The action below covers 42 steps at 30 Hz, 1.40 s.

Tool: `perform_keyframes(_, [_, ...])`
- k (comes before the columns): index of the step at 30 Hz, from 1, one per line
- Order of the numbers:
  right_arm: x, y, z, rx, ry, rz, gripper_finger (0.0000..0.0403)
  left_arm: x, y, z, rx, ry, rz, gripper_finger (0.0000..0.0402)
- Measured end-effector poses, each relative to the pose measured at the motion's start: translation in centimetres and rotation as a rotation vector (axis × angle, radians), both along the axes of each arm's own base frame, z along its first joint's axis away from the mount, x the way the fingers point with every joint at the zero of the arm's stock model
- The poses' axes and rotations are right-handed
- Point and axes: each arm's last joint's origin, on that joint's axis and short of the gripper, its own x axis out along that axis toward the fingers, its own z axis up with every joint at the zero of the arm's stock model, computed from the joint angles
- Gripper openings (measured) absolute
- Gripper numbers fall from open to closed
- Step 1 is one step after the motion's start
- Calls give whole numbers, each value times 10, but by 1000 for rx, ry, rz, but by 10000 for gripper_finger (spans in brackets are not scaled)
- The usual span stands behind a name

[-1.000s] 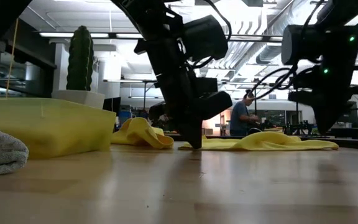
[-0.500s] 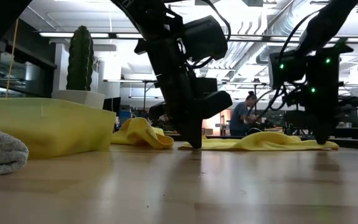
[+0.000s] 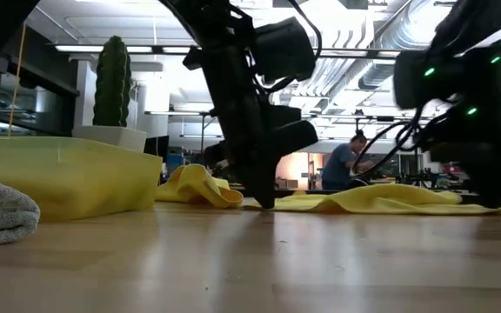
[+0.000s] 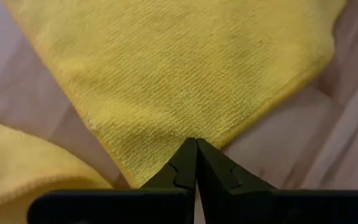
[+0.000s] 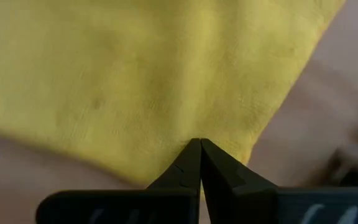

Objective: Fold microfiber towels
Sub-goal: Fold the right yellow microfiber towel

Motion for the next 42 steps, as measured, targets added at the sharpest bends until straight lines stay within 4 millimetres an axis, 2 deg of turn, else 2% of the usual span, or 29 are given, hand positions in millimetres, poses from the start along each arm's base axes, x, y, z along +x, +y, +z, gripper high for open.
perform_keyframes(8, [-13,56,3,123,7,59,0,0,-19,1,-94,-1,-66,0])
perform_keyframes(12, [-22,78,3,156,25,68,0,1,-30,1,-155,-4,-106,0])
perform_keyframes(20, [-42,110,3,244,78,107,0,-2,-61,1,-400,17,-182,0])
perform_keyframes(25, [-47,122,3,265,39,127,0,-4,-67,5,-492,30,-170,0])
perform_keyframes(28, [-41,127,6,265,-100,150,0,-4,-62,13,-478,14,-161,0])
perform_keyframes(31, [-33,126,10,186,-263,142,0,-6,-53,20,-441,4,-132,0])
perform_keyframes(34, [-26,119,11,64,-367,89,0,-10,-41,40,-341,-29,-91,0])
perform_keyframes(38, [-18,109,11,-26,-433,34,0,-11,-29,53,-253,-69,-109,0])
perform_keyframes(42, [-12,104,10,-25,-409,74,0,-10,-22,55,-305,-91,-117,0])
